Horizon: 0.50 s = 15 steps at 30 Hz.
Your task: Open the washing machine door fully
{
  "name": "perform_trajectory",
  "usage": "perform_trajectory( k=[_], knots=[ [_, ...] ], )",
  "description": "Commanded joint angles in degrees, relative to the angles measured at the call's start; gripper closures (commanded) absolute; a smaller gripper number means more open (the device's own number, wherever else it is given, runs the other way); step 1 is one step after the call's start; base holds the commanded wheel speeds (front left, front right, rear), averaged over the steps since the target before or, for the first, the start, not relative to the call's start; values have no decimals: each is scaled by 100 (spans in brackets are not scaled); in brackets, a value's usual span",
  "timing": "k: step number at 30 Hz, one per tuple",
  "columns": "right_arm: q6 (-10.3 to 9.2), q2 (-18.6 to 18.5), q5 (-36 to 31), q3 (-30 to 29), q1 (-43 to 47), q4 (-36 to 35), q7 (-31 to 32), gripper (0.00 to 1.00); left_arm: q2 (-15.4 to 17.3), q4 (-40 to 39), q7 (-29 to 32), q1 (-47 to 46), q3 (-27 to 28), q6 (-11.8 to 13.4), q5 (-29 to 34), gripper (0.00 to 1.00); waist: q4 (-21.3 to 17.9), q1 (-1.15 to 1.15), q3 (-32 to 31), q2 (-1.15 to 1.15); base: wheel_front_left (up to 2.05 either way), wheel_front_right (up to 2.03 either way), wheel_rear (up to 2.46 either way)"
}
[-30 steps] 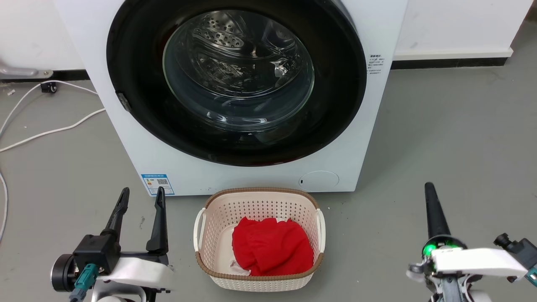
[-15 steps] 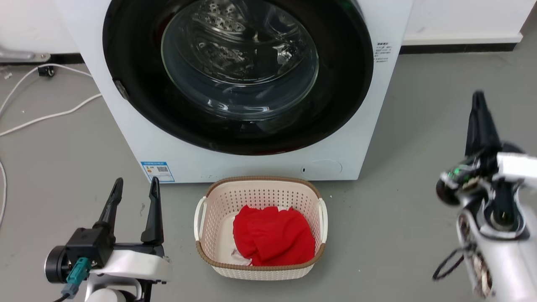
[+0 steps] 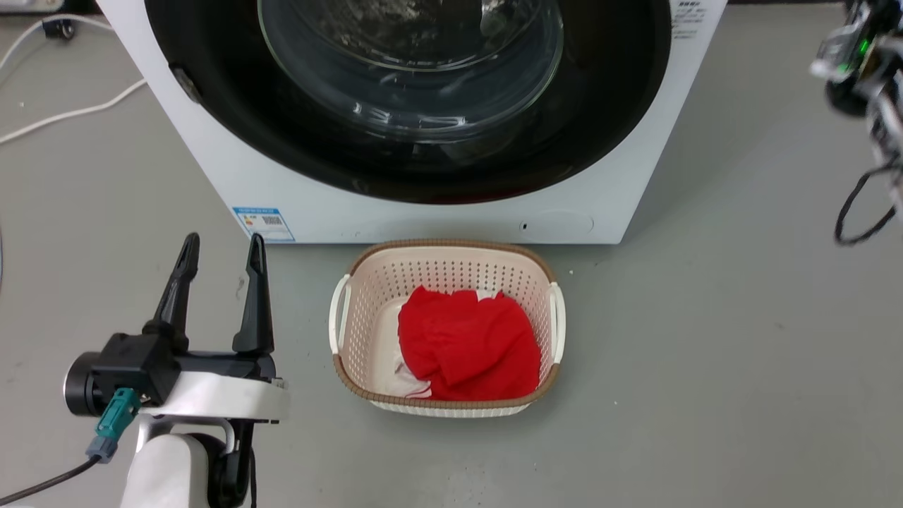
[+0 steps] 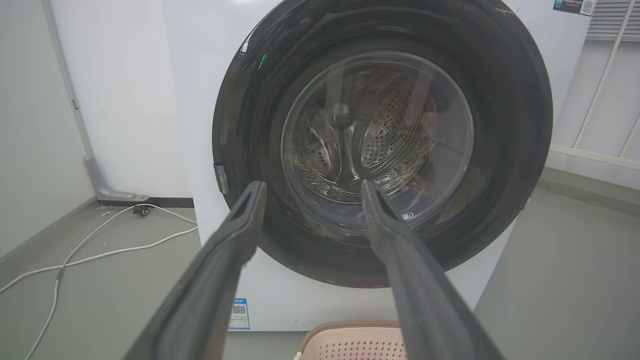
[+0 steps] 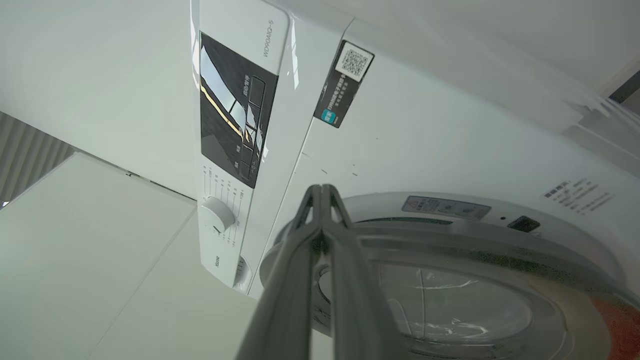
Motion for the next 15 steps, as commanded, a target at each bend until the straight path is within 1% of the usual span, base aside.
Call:
perform_trajectory(
  k=[1, 6, 7, 11, 15],
  knots=[
    [0, -86, -169, 242, -624, 503, 227, 100, 45, -59, -39, -146, -20, 0, -29, 0, 92, 0, 248, 0, 0, 0, 0],
    [0, -4, -598, 824, -1844, 1577, 915, 100, 87, -142, -39, -311, -51, 0, -63, 0, 152, 0, 511, 0, 0, 0, 0],
    [0, -4, -598, 824, -1844, 1577, 915, 100, 87, -142, -39, -311, -51, 0, -63, 0, 152, 0, 511, 0, 0, 0, 0],
    [0, 202, -872, 1172, -2577, 2221, 1423, 100, 135, -199, -39, -440, -70, 0, -85, 0, 184, 0, 730, 0, 0, 0, 0],
    [0, 431, -1151, 1475, -3025, 2549, 1822, 100, 158, -255, -39, -553, -89, 0, -110, 0, 207, 0, 945, 0, 0, 0, 0]
  ],
)
